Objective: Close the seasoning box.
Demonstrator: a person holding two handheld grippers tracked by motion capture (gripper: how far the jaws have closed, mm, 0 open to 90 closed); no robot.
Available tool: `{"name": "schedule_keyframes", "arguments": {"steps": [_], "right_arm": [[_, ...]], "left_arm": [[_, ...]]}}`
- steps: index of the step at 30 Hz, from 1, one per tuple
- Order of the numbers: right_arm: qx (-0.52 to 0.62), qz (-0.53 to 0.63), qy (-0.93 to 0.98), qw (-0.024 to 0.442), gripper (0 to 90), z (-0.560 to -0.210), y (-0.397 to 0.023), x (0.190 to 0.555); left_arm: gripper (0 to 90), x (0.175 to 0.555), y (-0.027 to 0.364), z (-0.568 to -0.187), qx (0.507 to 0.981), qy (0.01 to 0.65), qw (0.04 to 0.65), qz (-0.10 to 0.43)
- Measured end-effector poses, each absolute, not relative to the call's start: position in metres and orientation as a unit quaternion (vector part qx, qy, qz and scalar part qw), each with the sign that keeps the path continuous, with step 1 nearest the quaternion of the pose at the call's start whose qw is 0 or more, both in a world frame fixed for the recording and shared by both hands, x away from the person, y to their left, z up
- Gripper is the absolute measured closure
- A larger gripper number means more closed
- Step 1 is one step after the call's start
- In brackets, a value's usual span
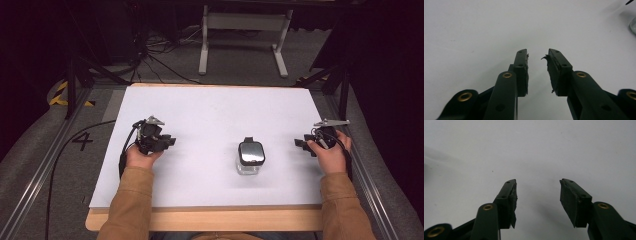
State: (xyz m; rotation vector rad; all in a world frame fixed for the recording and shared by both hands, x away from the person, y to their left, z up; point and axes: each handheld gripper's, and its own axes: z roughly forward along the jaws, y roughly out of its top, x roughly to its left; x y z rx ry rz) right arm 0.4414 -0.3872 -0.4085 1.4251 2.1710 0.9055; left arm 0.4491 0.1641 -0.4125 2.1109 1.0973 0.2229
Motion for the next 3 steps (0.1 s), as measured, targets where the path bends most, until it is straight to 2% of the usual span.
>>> {"name": "schedule_keyframes", "arguments": {"steps": [3], "right_arm": [[0.511,0.336,0.768,0.192,45.1,-0.4075,-0.3859,0.4408]], "left_arm": [[66.5,0.4485,0.1617,-0.4105,0.823,0.416,0.375,0.094]]}}
